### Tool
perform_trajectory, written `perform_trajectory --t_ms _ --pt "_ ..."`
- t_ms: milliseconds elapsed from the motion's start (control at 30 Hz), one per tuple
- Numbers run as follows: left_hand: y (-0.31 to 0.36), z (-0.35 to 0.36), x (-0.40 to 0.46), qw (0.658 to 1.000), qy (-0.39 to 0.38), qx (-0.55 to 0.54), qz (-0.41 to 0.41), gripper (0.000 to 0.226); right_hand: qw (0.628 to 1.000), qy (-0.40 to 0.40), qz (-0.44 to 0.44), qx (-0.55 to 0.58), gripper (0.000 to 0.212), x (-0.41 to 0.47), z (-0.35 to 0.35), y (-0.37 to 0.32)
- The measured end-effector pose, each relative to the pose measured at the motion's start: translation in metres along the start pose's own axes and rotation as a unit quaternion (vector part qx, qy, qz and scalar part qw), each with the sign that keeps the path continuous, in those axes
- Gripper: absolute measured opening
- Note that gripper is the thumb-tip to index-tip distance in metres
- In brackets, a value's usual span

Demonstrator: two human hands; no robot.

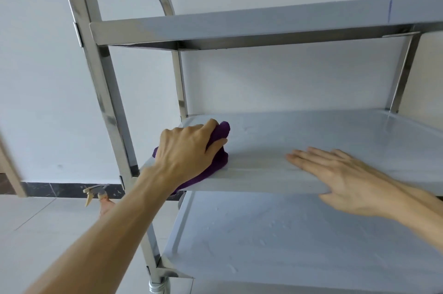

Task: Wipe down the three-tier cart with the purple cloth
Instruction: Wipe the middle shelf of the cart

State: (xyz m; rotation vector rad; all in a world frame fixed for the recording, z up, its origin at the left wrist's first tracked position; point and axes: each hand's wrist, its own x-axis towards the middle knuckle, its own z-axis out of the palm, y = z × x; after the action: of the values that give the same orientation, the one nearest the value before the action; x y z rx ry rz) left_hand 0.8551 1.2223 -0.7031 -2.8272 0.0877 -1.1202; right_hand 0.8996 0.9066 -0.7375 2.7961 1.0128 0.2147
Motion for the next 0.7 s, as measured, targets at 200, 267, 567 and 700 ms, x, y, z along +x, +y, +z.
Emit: perform_trajectory --t_ms 200,267,567,700 --pt "-0.003 -0.014 0.002 0.975 -0.180 -0.129 -0.010 0.050 1.000 -0.011 -0.015 0.008 0.101 -0.005 0.000 0.001" --pt "-0.005 -0.021 -0.001 0.965 -0.222 -0.138 0.031 0.057 1.000 -0.017 -0.020 0.004 0.101 -0.010 0.001 0.002" --pt "-0.005 -0.025 -0.006 0.996 0.028 -0.035 0.081 0.021 0.994 -0.034 -0.057 0.084 0.082 -0.040 -0.008 -0.006" --pt "0.007 -0.020 -0.013 0.986 -0.120 -0.074 0.093 0.026 0.992 -0.051 -0.082 0.085 0.083 -0.041 -0.009 -0.015"
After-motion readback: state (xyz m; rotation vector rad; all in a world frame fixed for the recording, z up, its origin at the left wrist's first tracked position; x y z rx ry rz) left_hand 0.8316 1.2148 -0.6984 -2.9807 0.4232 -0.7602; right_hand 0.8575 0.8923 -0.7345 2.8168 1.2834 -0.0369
